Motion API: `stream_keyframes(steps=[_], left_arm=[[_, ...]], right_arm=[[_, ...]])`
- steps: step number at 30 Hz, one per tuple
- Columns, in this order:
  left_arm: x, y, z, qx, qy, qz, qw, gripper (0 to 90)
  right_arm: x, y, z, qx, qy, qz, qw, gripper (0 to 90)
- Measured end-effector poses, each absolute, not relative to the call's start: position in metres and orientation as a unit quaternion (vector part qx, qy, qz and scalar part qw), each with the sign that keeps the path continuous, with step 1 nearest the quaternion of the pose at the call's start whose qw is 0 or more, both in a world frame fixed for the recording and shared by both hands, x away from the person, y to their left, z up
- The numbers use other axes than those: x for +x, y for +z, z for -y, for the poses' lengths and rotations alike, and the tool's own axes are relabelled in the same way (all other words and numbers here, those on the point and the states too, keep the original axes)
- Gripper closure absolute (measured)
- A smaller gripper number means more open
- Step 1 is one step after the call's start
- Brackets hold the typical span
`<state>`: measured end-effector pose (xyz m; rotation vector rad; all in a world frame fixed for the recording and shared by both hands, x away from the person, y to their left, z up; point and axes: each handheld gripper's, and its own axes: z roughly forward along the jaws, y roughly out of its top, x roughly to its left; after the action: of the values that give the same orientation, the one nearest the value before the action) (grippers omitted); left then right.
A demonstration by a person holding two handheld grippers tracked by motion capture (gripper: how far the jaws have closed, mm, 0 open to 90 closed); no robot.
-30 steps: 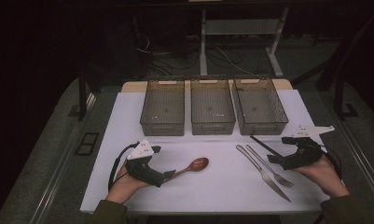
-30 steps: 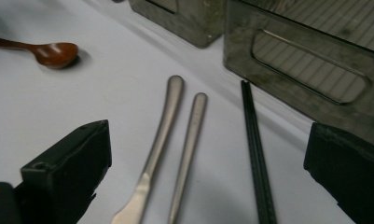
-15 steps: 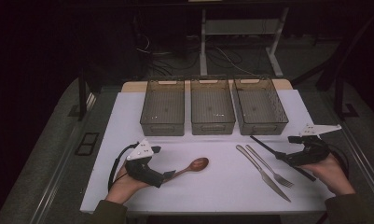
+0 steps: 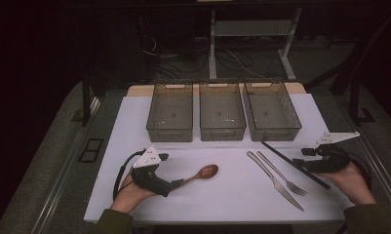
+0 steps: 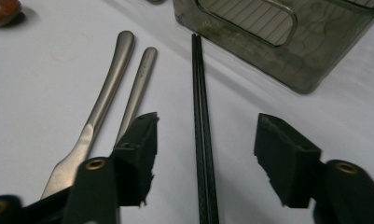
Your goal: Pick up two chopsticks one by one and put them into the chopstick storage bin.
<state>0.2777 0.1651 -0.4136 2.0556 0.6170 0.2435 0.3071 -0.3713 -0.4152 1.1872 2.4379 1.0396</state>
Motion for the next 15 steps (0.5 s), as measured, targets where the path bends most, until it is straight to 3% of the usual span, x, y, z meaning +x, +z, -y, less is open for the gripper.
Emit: stream_keyframes(steps=[15], left_arm=[[0.2772,-0.4135,-0.1652,0.84,0.099,-0.251,0.472,0.0]], right_arm=[[0.3048,-0.423,0.3781,0.404,0.313,-0.853,0.106,71.0]])
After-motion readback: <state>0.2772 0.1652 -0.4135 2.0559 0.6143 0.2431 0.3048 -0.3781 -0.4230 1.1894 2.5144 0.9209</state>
